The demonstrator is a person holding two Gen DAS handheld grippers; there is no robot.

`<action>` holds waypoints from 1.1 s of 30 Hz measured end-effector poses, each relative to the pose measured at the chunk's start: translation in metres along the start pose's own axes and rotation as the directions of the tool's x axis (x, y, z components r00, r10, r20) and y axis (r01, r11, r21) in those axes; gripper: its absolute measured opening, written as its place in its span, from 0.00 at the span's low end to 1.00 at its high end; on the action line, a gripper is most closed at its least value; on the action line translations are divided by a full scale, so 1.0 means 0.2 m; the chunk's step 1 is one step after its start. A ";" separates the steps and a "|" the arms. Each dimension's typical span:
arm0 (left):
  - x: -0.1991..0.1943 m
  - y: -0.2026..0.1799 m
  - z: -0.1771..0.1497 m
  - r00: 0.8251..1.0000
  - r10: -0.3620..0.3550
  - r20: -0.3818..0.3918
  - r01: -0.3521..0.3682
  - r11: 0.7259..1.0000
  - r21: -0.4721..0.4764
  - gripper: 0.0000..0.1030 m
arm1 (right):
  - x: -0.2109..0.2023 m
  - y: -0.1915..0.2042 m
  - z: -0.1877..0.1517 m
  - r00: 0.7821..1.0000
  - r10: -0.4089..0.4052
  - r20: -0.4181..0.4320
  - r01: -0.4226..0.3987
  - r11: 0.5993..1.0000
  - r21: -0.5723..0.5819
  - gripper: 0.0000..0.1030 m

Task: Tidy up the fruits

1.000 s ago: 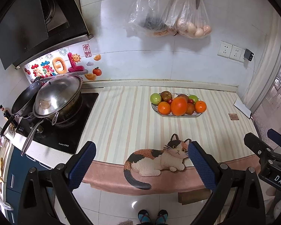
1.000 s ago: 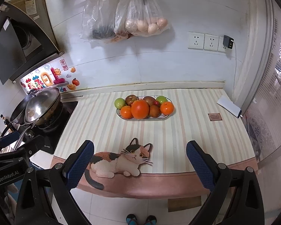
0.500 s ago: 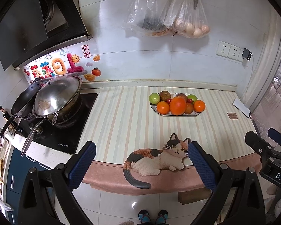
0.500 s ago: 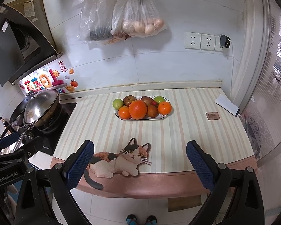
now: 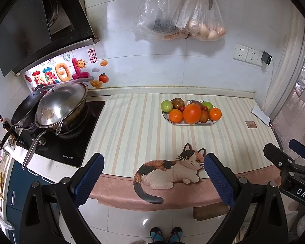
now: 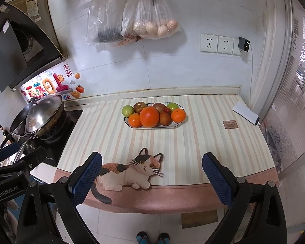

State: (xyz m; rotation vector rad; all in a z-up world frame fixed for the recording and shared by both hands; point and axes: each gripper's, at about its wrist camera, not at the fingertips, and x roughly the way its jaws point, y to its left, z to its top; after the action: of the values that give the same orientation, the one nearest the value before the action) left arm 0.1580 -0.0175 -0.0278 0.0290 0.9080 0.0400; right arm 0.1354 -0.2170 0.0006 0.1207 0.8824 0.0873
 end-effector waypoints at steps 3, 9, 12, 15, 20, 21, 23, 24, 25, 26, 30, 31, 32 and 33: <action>0.00 0.00 0.00 1.000 -0.003 -0.001 0.003 1.000 -0.001 0.98 | 0.00 -0.01 -0.01 1.000 0.001 -0.001 -0.001 1.000 -0.001 0.98; 0.00 -0.01 0.00 1.000 -0.005 0.000 0.005 1.000 0.001 0.98 | 0.00 -0.01 -0.01 1.000 0.000 -0.006 0.000 1.000 0.001 0.98; 0.00 -0.01 -0.01 1.000 -0.007 -0.001 0.007 1.000 -0.001 0.98 | 0.00 -0.01 -0.01 1.000 0.000 -0.005 0.000 1.000 0.000 0.98; -0.01 -0.01 -0.01 1.000 -0.007 0.000 0.007 1.000 -0.001 0.98 | 0.00 -0.01 -0.02 1.000 0.001 -0.004 -0.001 1.000 0.000 0.98; -0.01 -0.01 -0.01 1.000 -0.008 0.000 0.008 1.000 -0.002 0.98 | 0.00 -0.01 -0.01 1.000 0.001 -0.004 -0.001 1.000 0.000 0.98; -0.01 -0.02 -0.01 1.000 -0.008 0.000 0.008 1.000 -0.001 0.98 | -0.01 -0.01 -0.02 1.000 0.000 -0.003 0.000 1.000 -0.001 0.98; -0.01 -0.01 -0.01 1.000 -0.008 0.001 0.008 1.000 -0.002 0.98 | -0.01 -0.01 -0.02 1.000 0.000 -0.002 0.000 1.000 0.000 0.98; -0.01 -0.01 -0.01 1.000 -0.008 0.001 0.008 1.000 -0.002 0.98 | -0.01 -0.01 -0.02 1.000 0.001 -0.001 -0.001 1.000 -0.001 0.98; -0.01 -0.01 -0.01 1.000 -0.007 0.000 0.007 1.000 -0.001 0.98 | -0.01 -0.01 -0.02 1.000 0.000 0.001 0.000 1.000 -0.002 0.98; -0.01 -0.01 -0.01 1.000 -0.007 0.000 0.007 1.000 -0.002 0.98 | -0.02 -0.01 -0.02 1.000 0.000 0.003 0.000 1.000 -0.003 0.98; -0.01 -0.01 -0.01 1.000 -0.009 0.002 0.009 1.000 -0.003 0.98 | -0.02 -0.01 -0.02 1.000 0.002 0.006 -0.002 1.000 -0.002 0.98; -0.01 -0.01 -0.02 1.000 -0.010 0.002 0.010 1.000 -0.004 0.98 | -0.03 -0.01 -0.01 1.000 0.003 0.007 -0.003 1.000 -0.002 0.98; -0.01 -0.02 -0.01 1.000 -0.009 0.002 0.009 1.000 -0.004 0.98 | -0.03 -0.01 -0.01 1.000 0.003 0.007 -0.003 1.000 -0.002 0.98; -0.01 -0.02 -0.01 1.000 -0.009 0.002 0.009 1.000 -0.005 0.98 | -0.03 -0.01 -0.01 1.000 0.002 0.007 -0.002 1.000 -0.004 0.98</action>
State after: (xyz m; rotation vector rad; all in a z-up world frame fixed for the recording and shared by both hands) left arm 0.1545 -0.0208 -0.0282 0.0207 0.9056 0.0340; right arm 0.1305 -0.2205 0.0031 0.1187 0.8755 0.0907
